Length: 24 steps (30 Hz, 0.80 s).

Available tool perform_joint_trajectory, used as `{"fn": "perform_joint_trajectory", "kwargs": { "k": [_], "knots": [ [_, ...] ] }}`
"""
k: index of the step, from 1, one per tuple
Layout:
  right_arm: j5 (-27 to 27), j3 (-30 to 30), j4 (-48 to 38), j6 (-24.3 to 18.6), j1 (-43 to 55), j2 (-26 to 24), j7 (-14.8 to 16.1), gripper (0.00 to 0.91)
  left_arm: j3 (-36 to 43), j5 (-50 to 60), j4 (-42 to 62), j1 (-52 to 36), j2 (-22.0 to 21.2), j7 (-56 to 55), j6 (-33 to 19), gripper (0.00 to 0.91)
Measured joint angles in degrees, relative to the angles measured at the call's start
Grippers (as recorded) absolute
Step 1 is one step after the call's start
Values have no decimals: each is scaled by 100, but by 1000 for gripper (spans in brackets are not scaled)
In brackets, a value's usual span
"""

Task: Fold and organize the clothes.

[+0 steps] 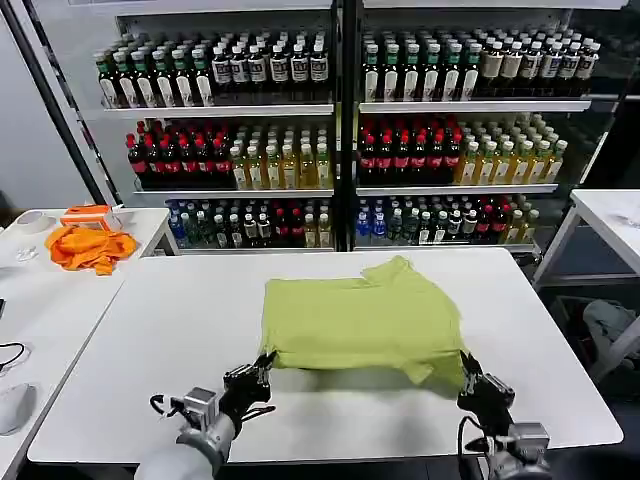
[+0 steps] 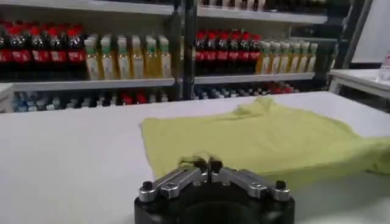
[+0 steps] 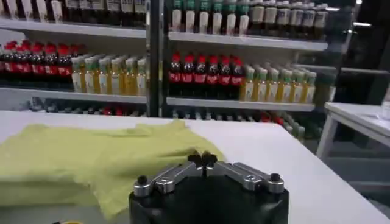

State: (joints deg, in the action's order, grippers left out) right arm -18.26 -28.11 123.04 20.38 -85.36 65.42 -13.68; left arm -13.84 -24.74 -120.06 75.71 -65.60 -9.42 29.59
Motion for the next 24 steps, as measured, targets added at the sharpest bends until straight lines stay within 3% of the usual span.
{"fn": "perform_joint_trajectory", "kwargs": {
  "k": [7, 9, 11, 12, 13, 14, 15, 24],
  "knots": [
    [25, 221, -514, 25, 559, -49, 16, 0, 207, 141, 492, -447, -77, -26, -51, 40],
    [50, 279, -646, 37, 682, -48, 27, 0, 265, 188, 617, -547, -99, -42, -68, 131],
    [77, 338, -763, 48, 787, -37, 32, 625, 324, 231, 736, -640, -127, -57, -80, 292],
    [95, 370, -822, 51, 843, -28, 33, 907, 345, 254, 791, -684, -139, -66, -89, 564],
    [113, 398, -878, 58, 892, -20, 38, 907, 361, 273, 840, -723, -154, -79, -96, 736],
    [133, 426, -932, 65, 937, -12, 44, 907, 376, 284, 890, -762, -173, -89, -101, 736],
    [156, 453, -981, 68, 980, 0, 47, 907, 386, 293, 928, -790, -184, -100, -104, 907],
    [337, 470, -1116, 83, 1048, 41, 141, 907, 444, 342, 1064, -865, -277, -163, -135, 907]
  ]
}}
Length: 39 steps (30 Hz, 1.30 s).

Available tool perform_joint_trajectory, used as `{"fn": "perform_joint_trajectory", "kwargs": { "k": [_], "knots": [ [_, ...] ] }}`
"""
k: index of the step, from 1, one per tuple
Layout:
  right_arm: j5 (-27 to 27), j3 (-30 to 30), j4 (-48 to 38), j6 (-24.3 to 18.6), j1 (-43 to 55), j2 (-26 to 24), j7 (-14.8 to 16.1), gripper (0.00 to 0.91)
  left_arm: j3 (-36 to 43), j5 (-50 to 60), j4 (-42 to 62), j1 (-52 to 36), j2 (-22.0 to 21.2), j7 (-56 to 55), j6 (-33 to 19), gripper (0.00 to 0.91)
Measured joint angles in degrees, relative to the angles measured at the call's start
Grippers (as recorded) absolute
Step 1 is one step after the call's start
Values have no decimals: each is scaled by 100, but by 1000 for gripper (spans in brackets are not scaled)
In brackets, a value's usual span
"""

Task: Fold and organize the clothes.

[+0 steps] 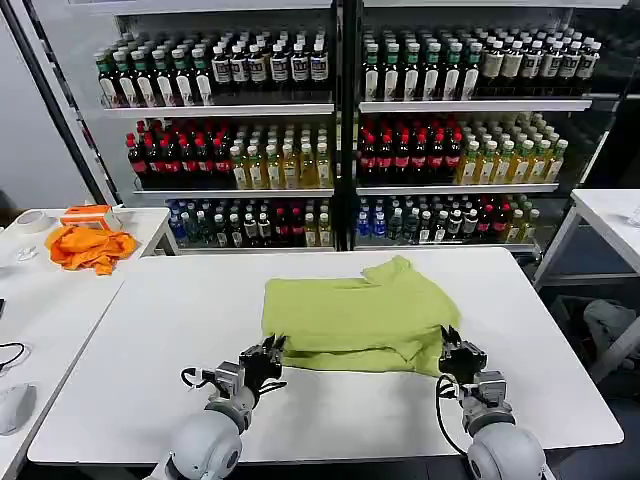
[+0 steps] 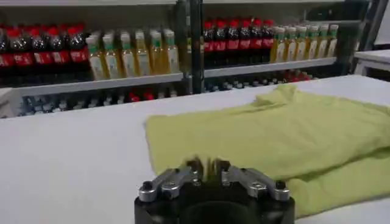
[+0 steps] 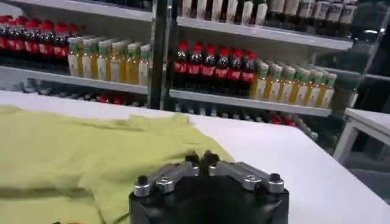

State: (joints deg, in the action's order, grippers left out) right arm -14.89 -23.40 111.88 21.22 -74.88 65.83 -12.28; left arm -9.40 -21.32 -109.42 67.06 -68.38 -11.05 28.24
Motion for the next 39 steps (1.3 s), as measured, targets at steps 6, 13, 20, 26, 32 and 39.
{"fn": "perform_joint_trajectory", "kwargs": {
  "k": [6, 13, 20, 26, 32, 39],
  "knots": [
    [31, -178, 123, 32, -210, 52, 20, 907, -59, 16, -25, 79, 16, -39, -28, 907],
    [-48, -545, 243, 165, -594, 79, -22, 907, -85, 25, -87, 242, 7, -55, -43, 907],
    [-515, -696, 147, 497, -678, 89, -110, 383, -21, -22, 43, 206, -50, -107, -7, 71],
    [-936, -689, 9, 661, -626, 96, -109, 0, 19, -65, 216, 120, -75, -123, 9, 20],
    [-1202, -633, -84, 741, -523, 66, -108, 0, 20, -120, 305, 119, -43, -121, 63, 20],
    [-1351, -604, -74, 774, -523, 44, -95, 0, 10, -121, 346, 142, -40, -102, 61, 20]
  ]
}}
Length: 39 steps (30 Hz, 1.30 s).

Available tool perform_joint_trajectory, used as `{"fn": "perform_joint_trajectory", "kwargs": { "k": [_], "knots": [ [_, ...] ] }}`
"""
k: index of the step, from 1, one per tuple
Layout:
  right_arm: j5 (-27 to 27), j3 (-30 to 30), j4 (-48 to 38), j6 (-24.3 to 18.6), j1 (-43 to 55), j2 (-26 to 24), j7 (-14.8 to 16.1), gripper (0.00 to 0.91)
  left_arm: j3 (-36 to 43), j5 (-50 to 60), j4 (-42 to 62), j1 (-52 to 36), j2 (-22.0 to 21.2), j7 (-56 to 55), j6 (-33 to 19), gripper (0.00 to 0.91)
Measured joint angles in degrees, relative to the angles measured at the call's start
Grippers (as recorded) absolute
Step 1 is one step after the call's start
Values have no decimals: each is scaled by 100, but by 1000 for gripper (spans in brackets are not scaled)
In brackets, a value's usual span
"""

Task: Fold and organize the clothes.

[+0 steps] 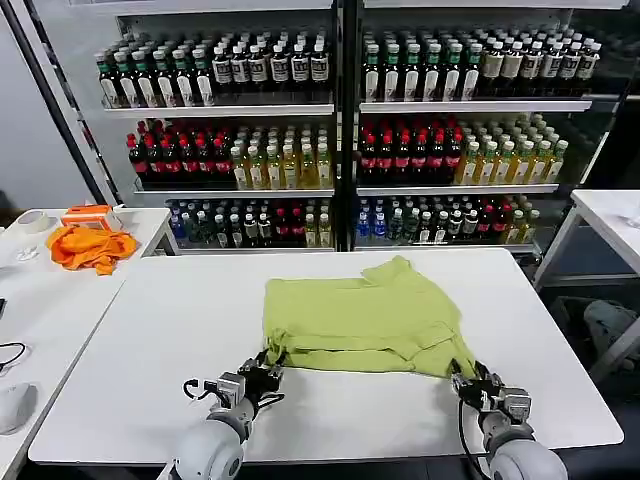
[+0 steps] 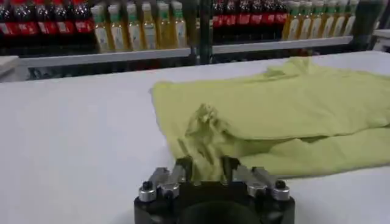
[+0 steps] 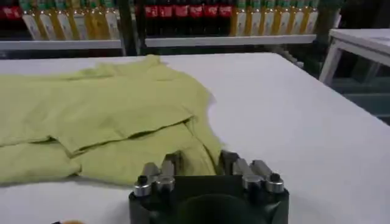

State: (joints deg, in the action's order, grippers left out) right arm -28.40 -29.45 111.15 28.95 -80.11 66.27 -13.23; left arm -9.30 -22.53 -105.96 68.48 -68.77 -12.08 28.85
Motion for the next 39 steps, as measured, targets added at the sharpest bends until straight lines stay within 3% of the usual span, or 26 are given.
{"fn": "perform_joint_trajectory", "kwargs": {
  "k": [12, 23, 24, 25, 26, 27, 29, 39],
  "knots": [
    [-188, -35, 243, 27, -262, -182, -16, 0, -31, 70, -87, 127, -23, 25, 10, 20],
    [-105, -291, 1075, 136, -1136, -311, -33, 0, -221, 295, -857, 899, 57, 10, 52, 20],
    [-84, -320, 1156, 143, -1236, -317, -31, 10, -238, 319, -941, 995, 57, 10, 52, 20],
    [-62, -348, 1231, 154, -1326, -320, -31, 202, -258, 349, -1037, 1108, 57, 11, 51, 20],
    [-46, -370, 1297, 165, -1407, -324, -32, 877, -281, 382, -1130, 1208, 63, 10, 46, 71],
    [-28, -392, 1361, 179, -1486, -330, -33, 907, -301, 409, -1218, 1305, 66, 10, 36, 262],
    [4, -426, 1467, 211, -1597, -348, -37, 907, -341, 473, -1403, 1522, 68, 8, 25, 907],
    [113, -702, 1979, 254, -1824, -504, -77, 907, -489, 943, -2125, 2258, 105, -83, 124, 907]
  ]
}}
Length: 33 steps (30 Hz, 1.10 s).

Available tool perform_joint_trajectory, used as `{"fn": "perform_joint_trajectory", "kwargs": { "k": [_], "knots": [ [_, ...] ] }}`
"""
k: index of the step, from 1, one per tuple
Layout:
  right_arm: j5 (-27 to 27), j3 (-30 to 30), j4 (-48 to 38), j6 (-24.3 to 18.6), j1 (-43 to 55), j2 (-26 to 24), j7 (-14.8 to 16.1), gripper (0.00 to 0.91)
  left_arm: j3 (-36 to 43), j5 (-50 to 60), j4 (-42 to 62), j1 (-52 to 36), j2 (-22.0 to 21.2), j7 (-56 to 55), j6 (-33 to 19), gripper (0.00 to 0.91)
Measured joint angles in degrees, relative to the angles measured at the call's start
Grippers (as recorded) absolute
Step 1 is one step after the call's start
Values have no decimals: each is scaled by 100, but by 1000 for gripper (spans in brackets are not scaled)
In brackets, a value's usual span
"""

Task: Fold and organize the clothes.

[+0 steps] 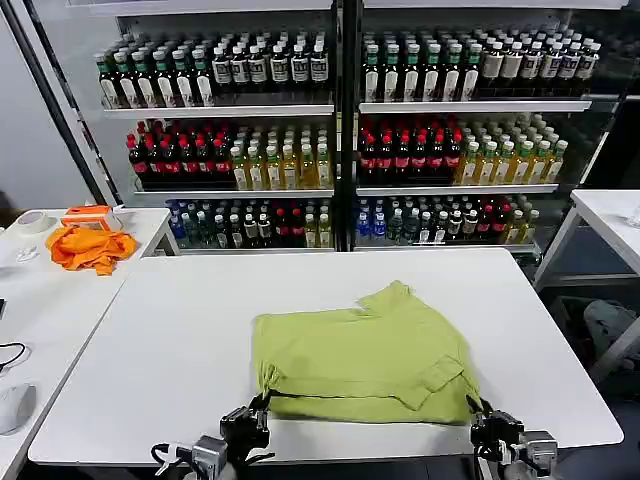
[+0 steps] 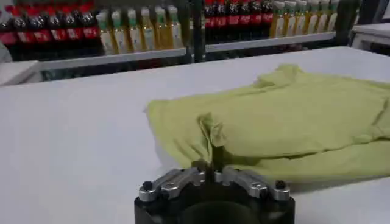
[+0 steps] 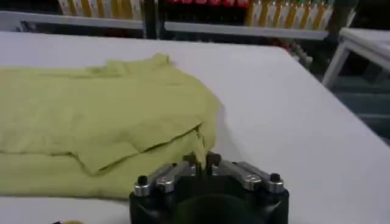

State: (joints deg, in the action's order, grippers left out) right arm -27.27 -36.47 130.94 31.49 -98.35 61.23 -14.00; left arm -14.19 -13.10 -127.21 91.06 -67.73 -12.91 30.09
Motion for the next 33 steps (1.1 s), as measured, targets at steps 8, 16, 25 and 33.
{"fn": "perform_joint_trajectory", "kwargs": {
  "k": [8, 16, 25, 33],
  "knots": [
    [-367, 23, -96, 59, 644, -307, -179, 907, -243, 23, -281, 12, 228, -63, 82, 907],
    [-880, 899, -1163, 123, 2405, -387, -419, 907, -158, -625, 253, -984, 462, -277, 209, 907],
    [-1307, 2008, -2745, 147, 4343, -167, -526, 907, 311, -1369, 1529, -2611, 430, -432, 261, 907],
    [-1480, 2733, -3946, 151, 5477, 170, -512, 907, 711, -1799, 2630, -3666, 314, -484, 280, 907]
  ]
}}
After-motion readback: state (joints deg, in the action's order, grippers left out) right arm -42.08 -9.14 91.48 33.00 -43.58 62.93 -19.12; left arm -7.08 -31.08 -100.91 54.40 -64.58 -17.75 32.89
